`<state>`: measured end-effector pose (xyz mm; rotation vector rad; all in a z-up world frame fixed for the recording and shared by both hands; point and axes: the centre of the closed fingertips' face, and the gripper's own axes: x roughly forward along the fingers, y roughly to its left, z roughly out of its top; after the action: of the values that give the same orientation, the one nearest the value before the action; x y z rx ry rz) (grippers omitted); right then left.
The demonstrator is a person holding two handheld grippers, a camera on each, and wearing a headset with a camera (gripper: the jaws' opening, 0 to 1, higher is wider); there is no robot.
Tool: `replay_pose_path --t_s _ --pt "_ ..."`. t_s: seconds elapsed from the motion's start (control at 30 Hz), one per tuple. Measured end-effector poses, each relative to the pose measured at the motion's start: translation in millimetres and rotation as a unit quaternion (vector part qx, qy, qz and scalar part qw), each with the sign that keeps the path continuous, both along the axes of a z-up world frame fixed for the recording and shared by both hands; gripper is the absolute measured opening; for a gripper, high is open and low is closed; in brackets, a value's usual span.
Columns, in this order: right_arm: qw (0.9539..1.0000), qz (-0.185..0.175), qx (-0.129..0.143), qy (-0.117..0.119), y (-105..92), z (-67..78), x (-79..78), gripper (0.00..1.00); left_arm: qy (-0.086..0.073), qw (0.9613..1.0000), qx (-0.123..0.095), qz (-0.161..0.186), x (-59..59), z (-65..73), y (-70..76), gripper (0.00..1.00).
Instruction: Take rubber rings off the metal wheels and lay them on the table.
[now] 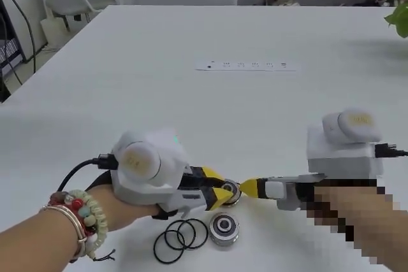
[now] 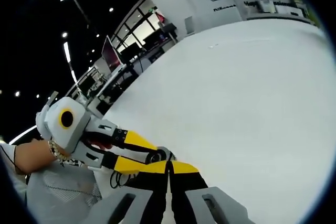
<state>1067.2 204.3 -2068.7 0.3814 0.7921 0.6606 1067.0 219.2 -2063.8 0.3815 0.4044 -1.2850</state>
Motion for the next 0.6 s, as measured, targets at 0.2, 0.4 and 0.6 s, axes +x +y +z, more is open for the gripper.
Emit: replay_pose_path --t_s 0.2,0.4,0.6 --pt "0.9999 -0.008 0.011 0.008 0.8 1.3 -0.5 0.0 -0.001 1.0 0.002 0.004 0.2 0.1 -0.4 0.08" --pt "1.0 -0.003 0.005 0.005 3.0 3.3 -0.2 0.0 -0.001 1.0 0.002 0.006 0.4 0.0 -0.1 0.08" --pt "1.0 -0.001 0.005 0.004 3.0 3.7 0.5 0.0 -0.002 1.0 0.002 0.007 0.7 0.0 0.0 0.08"
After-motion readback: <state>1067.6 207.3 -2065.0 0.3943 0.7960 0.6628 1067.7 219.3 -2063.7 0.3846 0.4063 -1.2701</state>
